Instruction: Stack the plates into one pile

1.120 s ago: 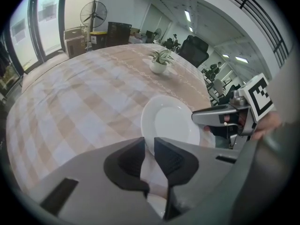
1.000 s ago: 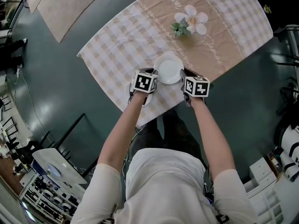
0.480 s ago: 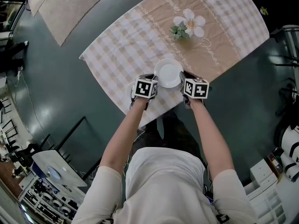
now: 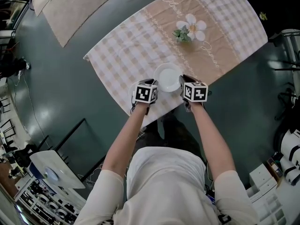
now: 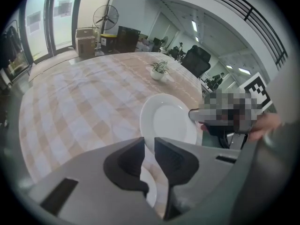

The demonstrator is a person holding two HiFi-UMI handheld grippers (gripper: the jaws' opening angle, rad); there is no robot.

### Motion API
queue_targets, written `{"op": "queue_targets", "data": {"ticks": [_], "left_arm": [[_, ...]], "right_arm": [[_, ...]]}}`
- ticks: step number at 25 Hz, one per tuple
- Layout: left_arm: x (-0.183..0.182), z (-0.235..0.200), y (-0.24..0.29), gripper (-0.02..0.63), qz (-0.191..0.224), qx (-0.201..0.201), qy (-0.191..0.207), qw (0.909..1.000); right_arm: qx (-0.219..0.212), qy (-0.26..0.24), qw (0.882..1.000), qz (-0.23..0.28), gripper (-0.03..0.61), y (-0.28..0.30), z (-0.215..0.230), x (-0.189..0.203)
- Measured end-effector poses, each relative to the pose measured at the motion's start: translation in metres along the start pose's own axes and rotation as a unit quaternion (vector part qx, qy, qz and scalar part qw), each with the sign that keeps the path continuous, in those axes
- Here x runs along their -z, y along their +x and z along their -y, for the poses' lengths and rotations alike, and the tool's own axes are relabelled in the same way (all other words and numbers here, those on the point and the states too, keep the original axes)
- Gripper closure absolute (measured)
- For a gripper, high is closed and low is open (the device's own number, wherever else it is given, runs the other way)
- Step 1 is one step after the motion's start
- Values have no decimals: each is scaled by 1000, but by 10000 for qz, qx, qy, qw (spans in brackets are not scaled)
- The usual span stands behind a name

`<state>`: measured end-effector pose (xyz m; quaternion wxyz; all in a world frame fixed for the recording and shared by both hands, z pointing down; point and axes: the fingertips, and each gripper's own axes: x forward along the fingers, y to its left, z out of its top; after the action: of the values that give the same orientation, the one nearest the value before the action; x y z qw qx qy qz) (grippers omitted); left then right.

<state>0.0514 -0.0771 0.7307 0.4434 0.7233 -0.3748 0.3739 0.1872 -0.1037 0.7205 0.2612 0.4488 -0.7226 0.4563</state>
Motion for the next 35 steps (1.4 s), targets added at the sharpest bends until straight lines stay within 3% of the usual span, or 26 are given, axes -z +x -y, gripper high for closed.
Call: {"op": "queue_targets", "data": {"ticks": [19,35], "left_arm": [[58,-47,-67,545,497,-298,-741,9956],[126,-93,-86,544,443,-477,-1191,9907]], "right_arm": [[-429,-616,9968,-268,509,12,-90,24],[-651,-984,9905,-708,509,45,-148,71]]}}
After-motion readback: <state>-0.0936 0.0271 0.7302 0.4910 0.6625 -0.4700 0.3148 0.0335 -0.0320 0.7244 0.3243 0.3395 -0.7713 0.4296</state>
